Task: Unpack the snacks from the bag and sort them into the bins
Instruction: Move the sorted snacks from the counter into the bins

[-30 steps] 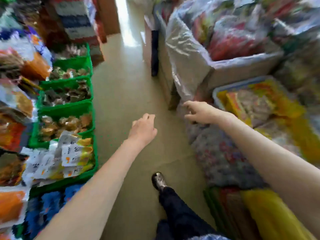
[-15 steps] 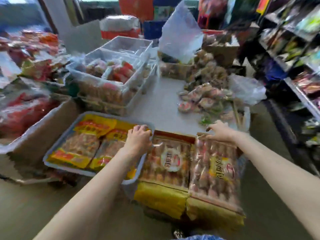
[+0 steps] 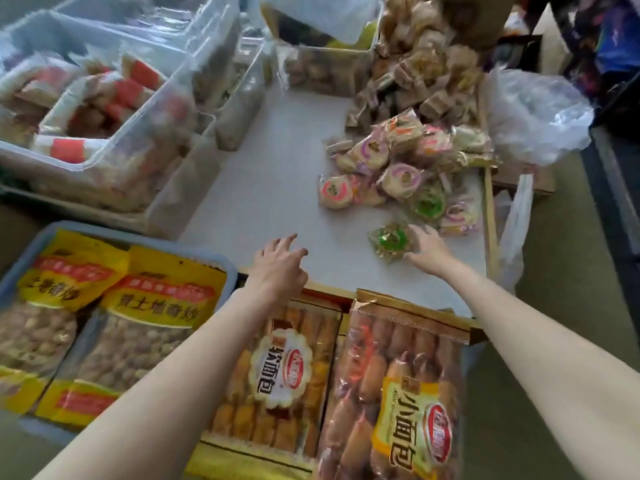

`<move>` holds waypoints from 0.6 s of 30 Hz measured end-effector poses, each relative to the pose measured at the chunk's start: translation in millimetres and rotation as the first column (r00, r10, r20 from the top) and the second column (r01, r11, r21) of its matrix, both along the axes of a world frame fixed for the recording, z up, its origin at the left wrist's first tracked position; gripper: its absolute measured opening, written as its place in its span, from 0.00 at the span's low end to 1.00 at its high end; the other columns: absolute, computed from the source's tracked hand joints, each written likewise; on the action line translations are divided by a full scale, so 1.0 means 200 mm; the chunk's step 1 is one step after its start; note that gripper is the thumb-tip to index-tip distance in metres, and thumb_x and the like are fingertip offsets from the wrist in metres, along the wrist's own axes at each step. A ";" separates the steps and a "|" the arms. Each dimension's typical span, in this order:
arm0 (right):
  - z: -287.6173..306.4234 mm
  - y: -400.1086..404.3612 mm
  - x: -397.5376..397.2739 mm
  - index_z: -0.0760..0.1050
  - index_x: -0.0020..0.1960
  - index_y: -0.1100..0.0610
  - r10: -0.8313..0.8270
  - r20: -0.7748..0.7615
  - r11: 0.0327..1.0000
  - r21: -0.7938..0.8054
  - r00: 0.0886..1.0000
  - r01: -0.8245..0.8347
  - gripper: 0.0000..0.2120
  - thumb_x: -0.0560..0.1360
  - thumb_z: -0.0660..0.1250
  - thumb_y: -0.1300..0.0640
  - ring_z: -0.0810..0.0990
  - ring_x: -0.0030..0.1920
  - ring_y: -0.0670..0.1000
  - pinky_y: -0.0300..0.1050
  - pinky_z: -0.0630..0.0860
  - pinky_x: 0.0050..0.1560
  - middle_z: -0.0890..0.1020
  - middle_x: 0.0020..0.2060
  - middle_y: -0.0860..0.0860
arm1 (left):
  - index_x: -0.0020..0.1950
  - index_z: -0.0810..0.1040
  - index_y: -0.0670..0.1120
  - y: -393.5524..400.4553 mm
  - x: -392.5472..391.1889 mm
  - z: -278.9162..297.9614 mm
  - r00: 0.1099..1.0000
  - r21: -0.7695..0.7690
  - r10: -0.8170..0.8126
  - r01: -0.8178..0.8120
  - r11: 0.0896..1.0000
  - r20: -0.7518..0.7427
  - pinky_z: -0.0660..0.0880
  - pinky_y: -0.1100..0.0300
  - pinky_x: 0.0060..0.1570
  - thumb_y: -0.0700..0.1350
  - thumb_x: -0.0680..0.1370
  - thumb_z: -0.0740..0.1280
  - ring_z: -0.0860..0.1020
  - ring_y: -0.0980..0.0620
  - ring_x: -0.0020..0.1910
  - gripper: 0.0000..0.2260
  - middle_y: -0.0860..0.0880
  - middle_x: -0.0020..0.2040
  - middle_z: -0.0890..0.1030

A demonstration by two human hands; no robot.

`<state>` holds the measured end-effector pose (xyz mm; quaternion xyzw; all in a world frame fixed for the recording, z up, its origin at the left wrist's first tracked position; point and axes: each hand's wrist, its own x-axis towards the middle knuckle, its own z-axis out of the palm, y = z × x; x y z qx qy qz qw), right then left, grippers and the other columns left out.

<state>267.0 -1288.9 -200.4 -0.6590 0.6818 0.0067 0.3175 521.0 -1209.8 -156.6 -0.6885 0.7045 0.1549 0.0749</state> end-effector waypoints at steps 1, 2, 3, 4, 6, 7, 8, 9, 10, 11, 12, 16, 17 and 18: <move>-0.06 -0.03 0.00 0.54 0.76 0.56 0.008 -0.013 1.000 0.023 1.000 -0.008 0.33 0.76 0.64 0.57 0.55 0.74 0.60 0.51 0.58 0.72 0.55 0.75 0.60 | 0.72 0.65 0.49 -0.03 -0.01 -0.03 1.000 0.008 0.006 -0.006 1.000 -0.003 0.59 0.47 0.69 0.45 0.79 0.58 0.56 0.43 0.74 0.21 0.47 0.77 0.55; -0.13 -0.05 0.00 0.52 0.77 0.55 0.044 -0.039 0.998 0.055 0.998 -0.042 0.32 0.77 0.63 0.57 0.56 0.74 0.61 0.52 0.58 0.72 0.54 0.75 0.59 | 0.72 0.65 0.49 -0.06 -0.03 -0.06 1.000 0.016 0.009 -0.009 1.000 -0.008 0.60 0.47 0.70 0.45 0.79 0.58 0.57 0.43 0.73 0.21 0.46 0.77 0.55; -0.18 -0.05 0.01 0.52 0.77 0.54 0.097 -0.066 0.992 0.083 0.993 -0.091 0.31 0.77 0.62 0.56 0.56 0.73 0.62 0.54 0.58 0.72 0.54 0.75 0.58 | 0.73 0.64 0.49 -0.09 -0.05 -0.08 1.000 0.028 0.008 -0.007 1.000 -0.013 0.60 0.47 0.70 0.44 0.79 0.58 0.57 0.43 0.73 0.21 0.46 0.77 0.56; -0.21 -0.05 0.02 0.54 0.76 0.52 0.153 -0.091 0.985 0.088 0.984 -0.145 0.30 0.77 0.61 0.56 0.56 0.73 0.63 0.56 0.59 0.71 0.55 0.75 0.58 | 0.73 0.64 0.49 -0.11 -0.08 -0.11 1.000 0.042 0.001 -0.001 0.999 -0.016 0.60 0.47 0.70 0.44 0.79 0.58 0.57 0.42 0.73 0.21 0.46 0.77 0.55; -0.22 -0.08 0.01 0.60 0.74 0.51 0.213 -0.142 0.975 -0.038 0.967 -0.221 0.26 0.77 0.60 0.55 0.59 0.70 0.61 0.57 0.62 0.69 0.60 0.72 0.56 | 0.73 0.64 0.50 -0.17 -0.13 -0.15 1.000 0.066 -0.019 0.019 0.998 -0.012 0.59 0.47 0.70 0.45 0.80 0.57 0.56 0.42 0.74 0.21 0.45 0.77 0.55; -0.20 -0.11 -0.01 0.64 0.72 0.52 0.191 -0.159 0.966 -0.147 0.969 -0.214 0.24 0.77 0.60 0.55 0.61 0.69 0.60 0.56 0.63 0.67 0.63 0.70 0.55 | 0.73 0.63 0.50 -0.20 -0.16 -0.16 1.000 0.075 -0.026 0.026 0.997 -0.011 0.59 0.47 0.70 0.45 0.80 0.57 0.56 0.42 0.74 0.21 0.45 0.77 0.55; -0.17 -0.15 -0.04 0.66 0.71 0.53 0.128 -0.148 0.952 -0.260 0.981 -0.164 0.22 0.77 0.61 0.55 0.62 0.68 0.60 0.56 0.63 0.66 0.64 0.69 0.56 | 0.74 0.63 0.51 -0.23 -0.20 -0.18 0.999 0.084 -0.030 0.031 0.996 -0.014 0.58 0.47 0.71 0.45 0.80 0.57 0.55 0.42 0.74 0.21 0.45 0.77 0.55; -0.15 -0.20 -0.08 0.66 0.71 0.54 0.045 -0.102 0.936 -0.343 0.994 -0.078 0.22 0.77 0.62 0.55 0.62 0.68 0.61 0.56 0.62 0.66 0.64 0.69 0.57 | 0.74 0.62 0.51 -0.26 -0.23 -0.19 0.999 0.089 -0.031 0.033 0.995 -0.019 0.57 0.47 0.71 0.45 0.80 0.57 0.55 0.41 0.74 0.21 0.45 0.77 0.54; -0.14 -0.26 -0.13 0.64 0.72 0.53 -0.032 -0.041 0.932 -0.363 0.999 0.015 0.25 0.77 0.63 0.54 0.60 0.69 0.62 0.56 0.61 0.67 0.61 0.71 0.58 | 0.75 0.62 0.52 -0.29 -0.26 -0.20 0.999 0.088 -0.034 0.036 0.996 -0.022 0.56 0.46 0.71 0.46 0.80 0.57 0.54 0.41 0.74 0.21 0.45 0.77 0.54; -0.14 -0.33 -0.17 0.59 0.74 0.50 -0.092 0.007 0.944 -0.316 0.996 0.089 0.28 0.77 0.65 0.51 0.56 0.71 0.64 0.58 0.58 0.69 0.56 0.74 0.57 | 0.75 0.61 0.53 -0.31 -0.28 -0.21 0.999 0.081 -0.044 0.045 0.996 -0.022 0.56 0.46 0.71 0.47 0.80 0.57 0.54 0.41 0.74 0.22 0.45 0.77 0.53; -0.14 -0.39 -0.22 0.55 0.76 0.46 -0.128 0.032 0.965 -0.226 0.991 0.132 0.33 0.76 0.66 0.49 0.51 0.73 0.66 0.61 0.55 0.71 0.49 0.76 0.56 | 0.75 0.59 0.54 -0.33 -0.30 -0.23 0.998 0.073 -0.060 0.061 0.995 -0.016 0.56 0.45 0.71 0.48 0.80 0.57 0.54 0.41 0.75 0.23 0.45 0.77 0.53; -0.21 -0.54 -0.27 0.43 0.76 0.41 -0.067 -0.028 0.995 0.066 0.997 0.069 0.42 0.73 0.66 0.40 0.39 0.72 0.71 0.71 0.46 0.69 0.38 0.76 0.54 | 0.76 0.49 0.61 -0.40 -0.33 -0.27 0.990 0.077 -0.129 0.125 0.989 0.053 0.58 0.40 0.69 0.57 0.79 0.59 0.50 0.38 0.75 0.29 0.46 0.78 0.45; -0.22 -0.54 -0.26 0.42 0.76 0.40 -0.033 -0.051 0.997 0.072 0.998 0.036 0.42 0.72 0.66 0.39 0.39 0.72 0.71 0.73 0.45 0.69 0.40 0.76 0.55 | 0.76 0.46 0.62 -0.43 -0.33 -0.29 0.987 0.081 -0.142 0.135 0.987 0.082 0.58 0.39 0.69 0.59 0.78 0.60 0.48 0.37 0.75 0.31 0.46 0.78 0.42; -0.23 -0.52 -0.25 0.42 0.76 0.40 0.002 -0.069 0.998 0.063 0.998 0.002 0.42 0.72 0.66 0.39 0.39 0.73 0.71 0.73 0.45 0.68 0.42 0.76 0.55 | 0.75 0.43 0.63 -0.45 -0.33 -0.30 0.982 0.083 -0.154 0.145 0.986 0.113 0.57 0.38 0.68 0.61 0.77 0.60 0.45 0.36 0.75 0.34 0.46 0.78 0.40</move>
